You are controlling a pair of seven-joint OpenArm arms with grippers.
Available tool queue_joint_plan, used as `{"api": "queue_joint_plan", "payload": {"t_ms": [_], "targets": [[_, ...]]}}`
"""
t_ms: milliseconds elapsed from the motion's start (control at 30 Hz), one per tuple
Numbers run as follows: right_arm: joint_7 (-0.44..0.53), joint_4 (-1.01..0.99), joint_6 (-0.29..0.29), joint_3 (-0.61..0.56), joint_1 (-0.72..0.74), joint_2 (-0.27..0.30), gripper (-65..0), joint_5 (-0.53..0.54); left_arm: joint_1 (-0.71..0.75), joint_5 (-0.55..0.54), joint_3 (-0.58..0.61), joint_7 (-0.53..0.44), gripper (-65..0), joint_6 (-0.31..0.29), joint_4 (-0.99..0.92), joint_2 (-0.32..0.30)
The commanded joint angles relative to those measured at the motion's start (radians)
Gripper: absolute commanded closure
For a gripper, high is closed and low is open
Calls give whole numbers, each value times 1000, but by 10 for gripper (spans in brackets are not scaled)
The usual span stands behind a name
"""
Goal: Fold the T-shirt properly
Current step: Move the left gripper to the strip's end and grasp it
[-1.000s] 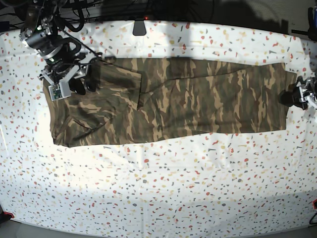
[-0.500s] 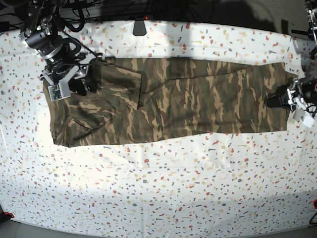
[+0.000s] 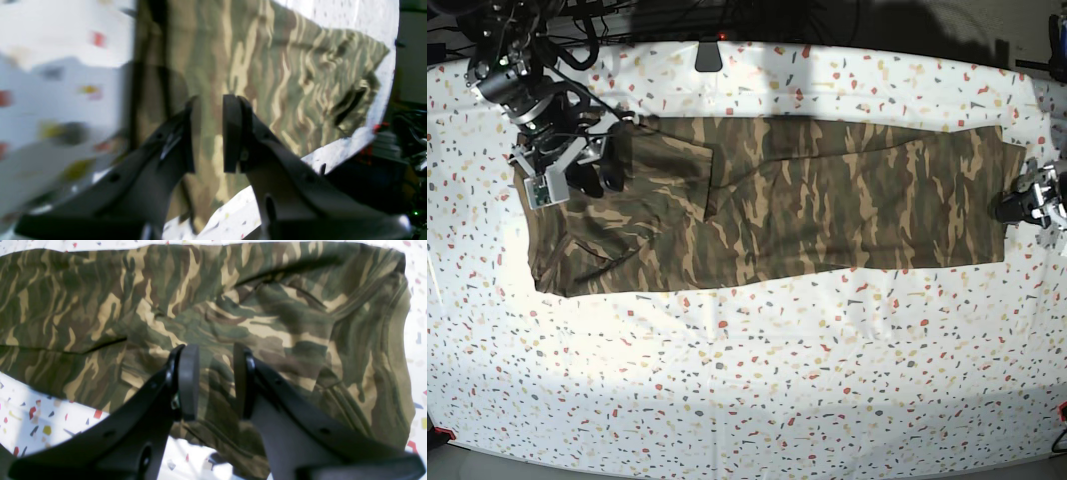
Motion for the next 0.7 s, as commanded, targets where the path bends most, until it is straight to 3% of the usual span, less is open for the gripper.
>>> {"api": "queue_joint_plan", "payload": {"t_ms": [0,67,167,233,367,467,533,667], "targets": [[23,20,5,5,5,6,-183,12,-19,-26,-7,-12,-115,-7,14,-25],[21,20,5,5,5,6,-182,12,-20,14,-7,-34,-186,-7,14,-14],[12,20,5,5,5,6,-183,12,-20,114,-7,-89,-375,-7,14,-13],[7,20,5,5,5,6,-182,12,-23,190,-7,-132,-449,-7,14,-19],[7,20,5,5,5,6,-183,13,-21,378,-8,-297,-449,-7,14,-32],[8,20,5,5,5,6,-183,13,-16,434,-7,-296,-449,-7,14,-21],[9,20,5,5,5,6,-183,13,-16,394,-7,-235,-449,-7,14,-7],[9,20,5,5,5,6,-182,13,-16,176,-7,-5,-449,-7,14,24]]}}
